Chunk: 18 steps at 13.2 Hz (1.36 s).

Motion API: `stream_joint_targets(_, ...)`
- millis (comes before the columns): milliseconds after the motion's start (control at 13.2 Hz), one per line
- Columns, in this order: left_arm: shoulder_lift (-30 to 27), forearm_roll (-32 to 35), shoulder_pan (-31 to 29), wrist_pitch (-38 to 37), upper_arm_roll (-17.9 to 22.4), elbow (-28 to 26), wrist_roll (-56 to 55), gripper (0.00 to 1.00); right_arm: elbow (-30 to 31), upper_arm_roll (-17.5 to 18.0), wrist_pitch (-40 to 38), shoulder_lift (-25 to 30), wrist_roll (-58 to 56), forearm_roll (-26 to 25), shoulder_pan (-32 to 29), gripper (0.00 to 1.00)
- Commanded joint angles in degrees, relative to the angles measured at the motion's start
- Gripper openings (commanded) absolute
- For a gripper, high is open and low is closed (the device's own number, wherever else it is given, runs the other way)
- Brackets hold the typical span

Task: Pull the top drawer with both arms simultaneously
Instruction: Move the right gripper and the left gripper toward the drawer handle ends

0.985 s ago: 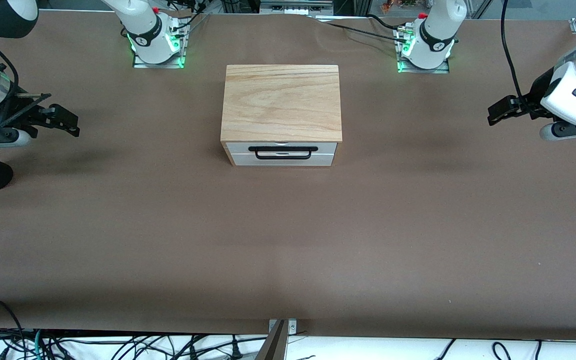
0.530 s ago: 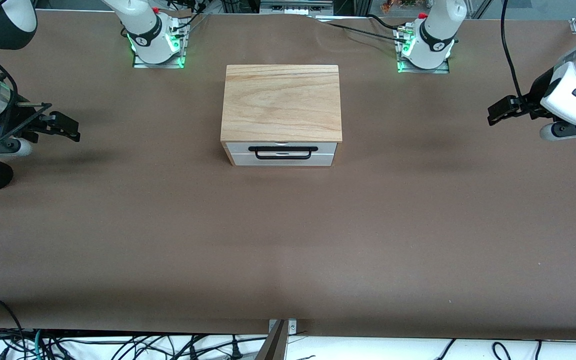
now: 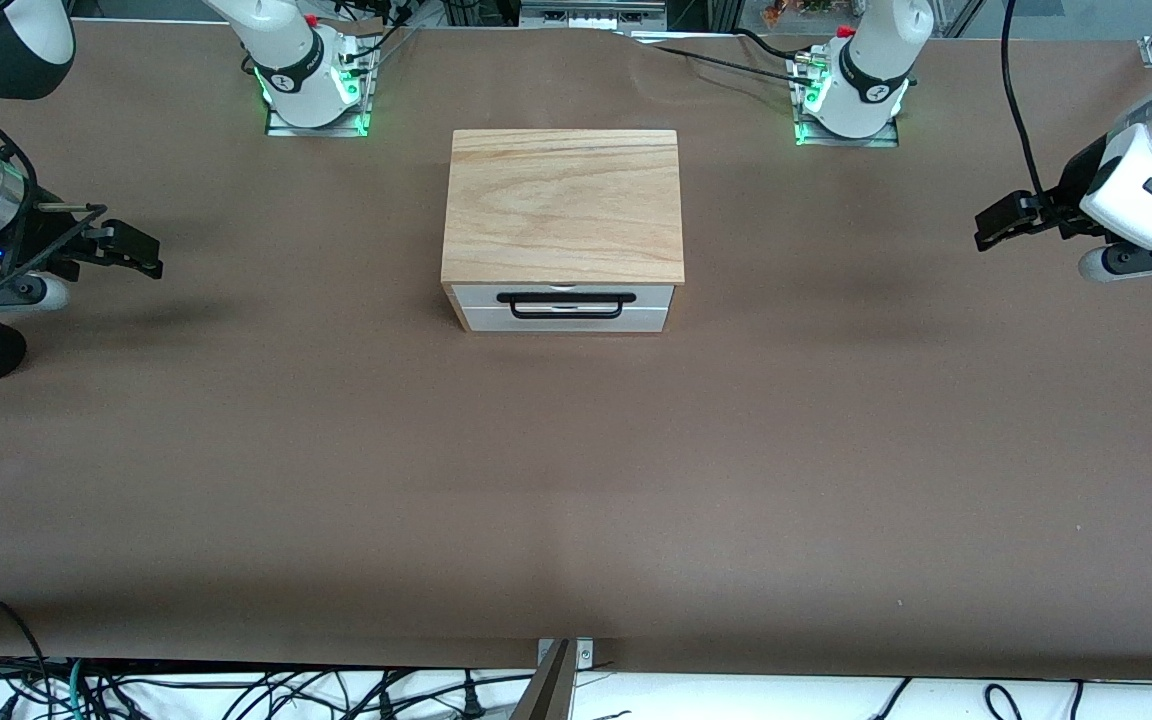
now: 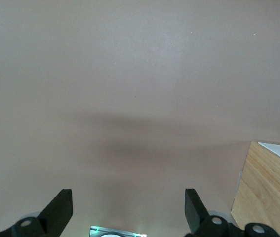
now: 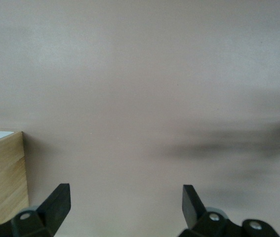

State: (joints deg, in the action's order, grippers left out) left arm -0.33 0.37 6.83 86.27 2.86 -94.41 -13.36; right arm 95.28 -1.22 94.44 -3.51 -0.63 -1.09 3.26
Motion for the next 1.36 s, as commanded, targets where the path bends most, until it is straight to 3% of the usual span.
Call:
stream_joint_targets(0,-0.4,1.0,-0.7,1.6,-0.8,-1.4,0.1,1.0,-0.4,-0.5,-1.0,0.1,-0.5,0.3,0.5,1.0)
stream_joint_targets(379,0.2,0.9,-0.8,3.9,-0.8,-2.1,0.1,1.0,0.6,-0.5,-0.9,0.3,-0.6,0.5,0.6,1.0)
stream_joint_targets(530,0.2,0.9,-0.8,3.9,-0.9,-2.7,0.1,1.0,2.0,-0.3,-0.9,-0.1,-0.6,3.4,0.6,1.0)
stream_joint_targets(758,0.8,0.6,-0.7,4.2,-1.1,-3.2,0.1,1.0,5.6,-0.3,-0.2,-2.2,-0.5,17.0,0.7,1.0)
stream_joint_targets(909,1.8,-4.1,-0.8,7.6,-1.4,-5.7,0.1,1.0,6.2,-0.3,-0.2,-5.2,-0.6,27.4,0.9,1.0)
stream_joint_targets(1136,3.1,-7.2,-0.7,15.6,-1.8,-11.8,0.1,1.0,6.7,2.2,0.3,-9.0,-1.9,35.0,0.9,1.0)
stream_joint_targets(1288,4.6,-9.7,-0.5,20.3,-2.2,-14.7,0.1,1.0,7.8,3.0,2.7,-11.7,-9.0,42.4,1.0,1.0)
